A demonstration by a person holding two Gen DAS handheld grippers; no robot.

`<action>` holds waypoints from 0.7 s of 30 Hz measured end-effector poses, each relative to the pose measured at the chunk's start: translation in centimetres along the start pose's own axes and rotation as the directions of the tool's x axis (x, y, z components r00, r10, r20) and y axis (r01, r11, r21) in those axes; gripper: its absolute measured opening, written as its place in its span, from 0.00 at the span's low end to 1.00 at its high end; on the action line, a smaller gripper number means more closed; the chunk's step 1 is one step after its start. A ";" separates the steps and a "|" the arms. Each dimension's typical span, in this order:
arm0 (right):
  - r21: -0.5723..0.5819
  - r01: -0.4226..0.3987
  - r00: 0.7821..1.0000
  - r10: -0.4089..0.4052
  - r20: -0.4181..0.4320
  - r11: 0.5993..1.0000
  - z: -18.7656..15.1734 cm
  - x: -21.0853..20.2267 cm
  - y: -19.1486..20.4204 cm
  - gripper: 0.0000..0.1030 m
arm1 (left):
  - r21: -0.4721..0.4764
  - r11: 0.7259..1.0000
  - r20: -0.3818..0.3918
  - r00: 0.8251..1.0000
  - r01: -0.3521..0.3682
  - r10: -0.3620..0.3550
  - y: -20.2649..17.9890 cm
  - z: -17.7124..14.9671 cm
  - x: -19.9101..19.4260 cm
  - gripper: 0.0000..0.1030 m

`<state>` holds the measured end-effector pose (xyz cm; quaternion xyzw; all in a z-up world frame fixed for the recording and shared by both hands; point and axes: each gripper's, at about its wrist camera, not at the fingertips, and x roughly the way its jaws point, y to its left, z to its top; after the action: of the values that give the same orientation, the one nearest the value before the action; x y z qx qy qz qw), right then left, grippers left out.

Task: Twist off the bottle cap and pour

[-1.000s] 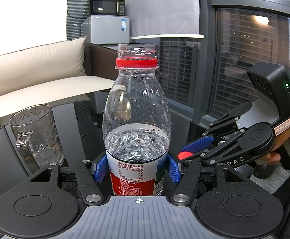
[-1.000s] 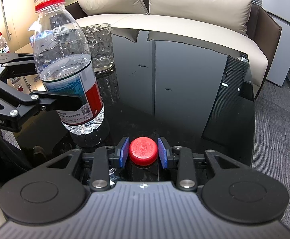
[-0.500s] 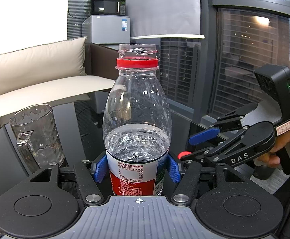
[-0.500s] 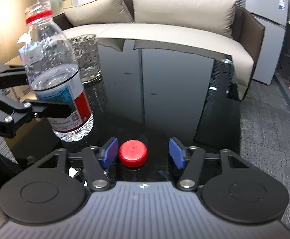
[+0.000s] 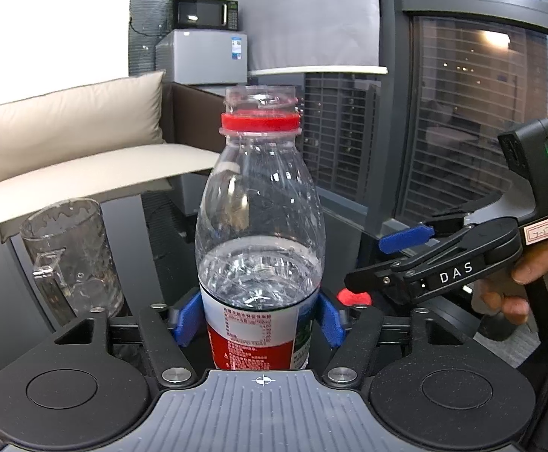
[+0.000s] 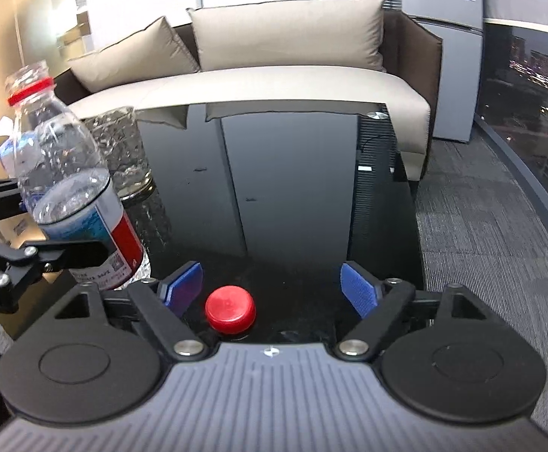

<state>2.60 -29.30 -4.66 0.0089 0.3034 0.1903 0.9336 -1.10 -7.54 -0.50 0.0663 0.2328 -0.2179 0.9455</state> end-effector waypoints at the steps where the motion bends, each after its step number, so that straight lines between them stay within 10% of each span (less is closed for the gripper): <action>1: 0.016 0.007 1.000 -0.007 0.014 1.000 0.0 -0.2 0.1 0.92 | -0.006 1.000 0.010 1.000 -0.001 0.001 0.1 0.1 -0.2 0.72; 21: 0.103 0.088 0.992 -0.097 0.082 0.991 -0.6 -1.8 1.8 0.99 | -0.026 0.999 0.038 0.999 -0.034 0.035 0.3 0.4 -0.9 0.99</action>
<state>0.31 -28.36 -3.86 0.0495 0.2715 0.1310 0.9522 -1.51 -7.02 0.28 0.0541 0.2162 -0.2000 0.9541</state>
